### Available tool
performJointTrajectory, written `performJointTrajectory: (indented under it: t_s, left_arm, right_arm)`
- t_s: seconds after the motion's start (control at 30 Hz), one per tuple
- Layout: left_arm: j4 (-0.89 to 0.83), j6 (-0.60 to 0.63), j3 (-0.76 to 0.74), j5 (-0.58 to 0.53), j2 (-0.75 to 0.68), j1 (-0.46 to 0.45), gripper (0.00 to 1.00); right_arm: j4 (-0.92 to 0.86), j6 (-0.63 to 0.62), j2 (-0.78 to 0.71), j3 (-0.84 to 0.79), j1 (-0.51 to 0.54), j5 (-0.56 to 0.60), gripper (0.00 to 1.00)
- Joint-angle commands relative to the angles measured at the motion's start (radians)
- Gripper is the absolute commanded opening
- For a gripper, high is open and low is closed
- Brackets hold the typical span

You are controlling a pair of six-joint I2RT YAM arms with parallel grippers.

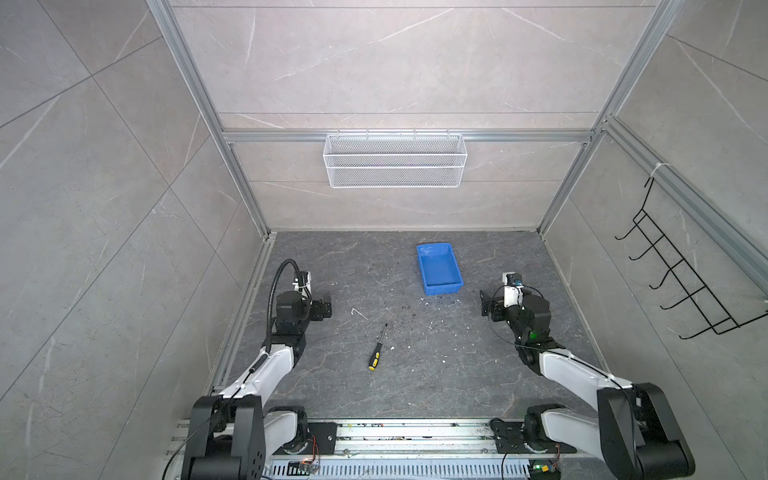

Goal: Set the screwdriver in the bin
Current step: 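Move both grippers forward from rest toward the table center, then lower the left gripper over the screwdriver handle while the right gripper approaches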

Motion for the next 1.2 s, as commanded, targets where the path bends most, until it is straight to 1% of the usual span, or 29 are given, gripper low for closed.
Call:
performJointTrajectory:
  t_s: [0.0, 0.07, 0.13, 0.3, 0.4, 0.5, 0.6, 0.7, 0.97, 1.07, 1.17]
  left_arm:
    - [-0.241, -0.017, 0.050, -0.027, -0.081, -0.081, 1.00]
    - [-0.315, -0.044, 0.067, -0.041, -0.113, -0.135, 1.00]
    - [-0.395, -0.089, 0.091, -0.081, -0.134, -0.200, 1.00]
    - [-0.536, -0.232, 0.149, -0.105, -0.127, -0.331, 1.00]
    - [-0.593, -0.317, 0.177, -0.095, -0.095, -0.373, 1.00]
    - [-0.641, -0.358, 0.202, -0.089, -0.056, -0.415, 1.00]
    - [-0.700, -0.401, 0.231, -0.064, -0.019, -0.438, 1.00]
    - [-0.748, -0.441, 0.260, -0.029, 0.017, -0.469, 1.00]
    - [-0.843, -0.511, 0.328, -0.027, 0.135, -0.629, 1.00]
    - [-0.880, -0.520, 0.371, -0.039, 0.216, -0.689, 1.00]
    - [-0.916, -0.539, 0.408, -0.056, 0.307, -0.714, 1.00]
  right_arm:
    - [-0.189, -0.024, -0.085, 0.041, 0.025, -0.065, 0.99]
    - [-0.261, -0.034, -0.128, 0.063, 0.048, -0.086, 0.99]
    - [-0.359, -0.039, -0.172, 0.104, 0.077, -0.106, 0.99]
    - [-0.554, -0.074, -0.229, 0.217, 0.182, -0.145, 0.99]
    - [-0.650, -0.144, -0.232, 0.270, 0.250, -0.220, 0.99]
    - [-0.723, -0.204, -0.235, 0.305, 0.305, -0.327, 0.99]
    - [-0.778, -0.236, -0.238, 0.335, 0.348, -0.421, 0.99]
    - [-0.823, -0.253, -0.229, 0.359, 0.389, -0.469, 0.99]
    - [-0.917, -0.313, -0.168, 0.410, 0.496, -0.480, 0.99]
    - [-0.921, -0.324, -0.146, 0.416, 0.523, -0.464, 0.99]
    - [-0.921, -0.328, -0.127, 0.420, 0.540, -0.450, 0.99]
